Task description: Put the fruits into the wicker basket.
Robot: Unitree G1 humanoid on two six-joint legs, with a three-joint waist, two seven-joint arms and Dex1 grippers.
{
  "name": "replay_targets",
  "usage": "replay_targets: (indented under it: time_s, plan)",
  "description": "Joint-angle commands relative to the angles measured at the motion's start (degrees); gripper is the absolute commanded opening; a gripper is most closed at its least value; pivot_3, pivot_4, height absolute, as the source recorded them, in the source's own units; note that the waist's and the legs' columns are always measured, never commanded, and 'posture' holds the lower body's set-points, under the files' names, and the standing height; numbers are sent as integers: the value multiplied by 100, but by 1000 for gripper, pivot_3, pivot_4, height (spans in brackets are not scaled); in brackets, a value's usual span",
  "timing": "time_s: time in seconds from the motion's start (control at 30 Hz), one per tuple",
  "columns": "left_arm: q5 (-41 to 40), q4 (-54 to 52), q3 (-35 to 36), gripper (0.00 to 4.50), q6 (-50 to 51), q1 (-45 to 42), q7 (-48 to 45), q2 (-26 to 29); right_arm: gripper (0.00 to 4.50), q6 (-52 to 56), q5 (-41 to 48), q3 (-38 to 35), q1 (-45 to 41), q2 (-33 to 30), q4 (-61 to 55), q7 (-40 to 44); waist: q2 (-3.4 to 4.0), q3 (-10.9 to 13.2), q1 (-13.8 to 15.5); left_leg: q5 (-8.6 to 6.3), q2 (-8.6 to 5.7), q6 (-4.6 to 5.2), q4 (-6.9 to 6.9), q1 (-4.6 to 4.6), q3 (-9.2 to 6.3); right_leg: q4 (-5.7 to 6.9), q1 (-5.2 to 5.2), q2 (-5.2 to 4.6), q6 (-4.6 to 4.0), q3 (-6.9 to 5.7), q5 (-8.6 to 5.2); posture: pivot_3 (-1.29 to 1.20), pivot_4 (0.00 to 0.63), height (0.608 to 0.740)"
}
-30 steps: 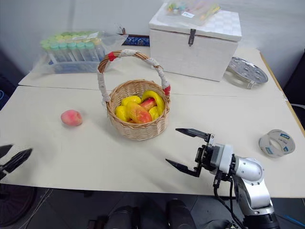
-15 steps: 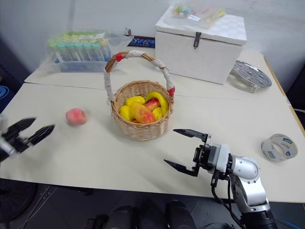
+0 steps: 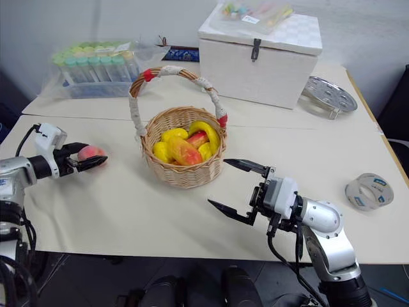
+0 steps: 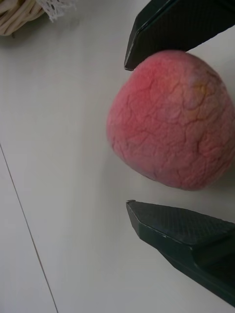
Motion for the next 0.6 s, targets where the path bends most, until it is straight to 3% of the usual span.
replay_targets:
  time_s: [0.03, 0.13, 0.2, 0.37, 0.43, 0.6]
  plan:
    - [56, 82, -15, 3872, -84, -99, -189, 82, 4500, 155, 36, -116, -121, -65, -387, -222, 0, 0, 7, 0, 0, 0, 0, 0, 0, 1, 0, 0, 0, 0, 0, 0, 150, 740]
    - [88, 102, -4, 3038, -101, -80, -259, 190, 4500, 255, 70, -161, -204, -104, -409, -276, 0, 0, 16, 0, 1, 0, 2, 0, 0, 1, -1, 0, 0, 0, 0, 0, 150, 740]
    - [44, -42, 23, 2711, -139, 34, -486, 314, 4500, 275, 71, -184, -211, -142, -415, -289, 0, 0, 25, 0, 1, 0, 4, 0, -1, 2, -1, -1, 0, 0, 0, 0, 150, 740]
    - [-1080, -1726, 479, 2645, 1076, 512, -1686, 617, 4500, 351, 119, -330, -261, -221, -407, -377, -2, 0, 35, -1, 2, 1, 3, -5, -2, 3, -3, -2, 0, 0, 0, 0, 150, 740]
    - [-1972, -3482, 628, 2645, 1968, 846, -1858, 608, 4500, 434, 153, -434, -333, -279, -365, -432, -1, 0, 41, -1, 2, 1, 6, -7, -6, 3, -2, -4, 0, 0, 0, 0, 150, 740]
    - [-3032, -5816, 660, 2645, 3211, 1108, -814, 44, 4500, 490, 174, -529, -369, -349, -306, -383, 8, 2, 72, -5, -8, 9, 16, -8, -24, 1, 15, -18, 1, -6, 0, 0, 150, 740]
